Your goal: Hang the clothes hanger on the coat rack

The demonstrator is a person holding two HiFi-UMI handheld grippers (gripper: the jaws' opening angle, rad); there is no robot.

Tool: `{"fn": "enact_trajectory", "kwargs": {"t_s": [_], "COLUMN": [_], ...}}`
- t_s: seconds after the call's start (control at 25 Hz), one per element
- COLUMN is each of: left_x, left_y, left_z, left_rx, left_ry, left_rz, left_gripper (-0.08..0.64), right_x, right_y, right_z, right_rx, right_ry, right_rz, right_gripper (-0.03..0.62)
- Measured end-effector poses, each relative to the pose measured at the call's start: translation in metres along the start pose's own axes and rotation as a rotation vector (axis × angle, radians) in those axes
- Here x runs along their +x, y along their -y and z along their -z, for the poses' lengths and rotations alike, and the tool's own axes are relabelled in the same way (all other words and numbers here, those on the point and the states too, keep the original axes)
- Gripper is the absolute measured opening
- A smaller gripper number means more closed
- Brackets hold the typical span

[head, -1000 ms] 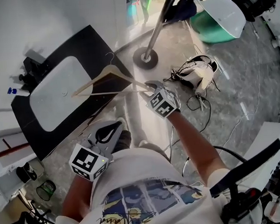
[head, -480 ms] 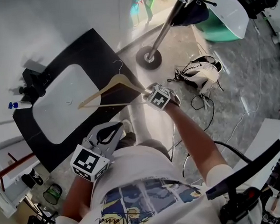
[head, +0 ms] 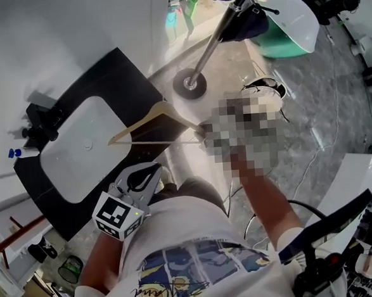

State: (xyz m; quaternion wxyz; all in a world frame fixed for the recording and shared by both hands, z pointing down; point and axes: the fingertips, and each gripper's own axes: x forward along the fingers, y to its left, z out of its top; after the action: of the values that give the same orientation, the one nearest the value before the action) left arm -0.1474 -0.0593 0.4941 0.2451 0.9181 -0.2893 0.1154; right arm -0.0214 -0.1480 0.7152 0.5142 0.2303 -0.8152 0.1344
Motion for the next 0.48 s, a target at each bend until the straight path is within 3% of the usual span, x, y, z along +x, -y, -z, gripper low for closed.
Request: {"fn": "enact_trajectory", "kwargs": {"t_s": [0.48], "left_x": [0.035], "left_y": [0.026], "left_z": [-0.032], "left_rx": [0.091], "left_ry": [0.031], "left_rz": [0.1], "left_gripper": [0.002], "right_x": [-0.135], "right_y": [0.084], "right_z": [-0.022], "right_rx": [-0.064], "right_ry": [0.196], "right_rz": [0.367], "right_gripper": [0.066]}}
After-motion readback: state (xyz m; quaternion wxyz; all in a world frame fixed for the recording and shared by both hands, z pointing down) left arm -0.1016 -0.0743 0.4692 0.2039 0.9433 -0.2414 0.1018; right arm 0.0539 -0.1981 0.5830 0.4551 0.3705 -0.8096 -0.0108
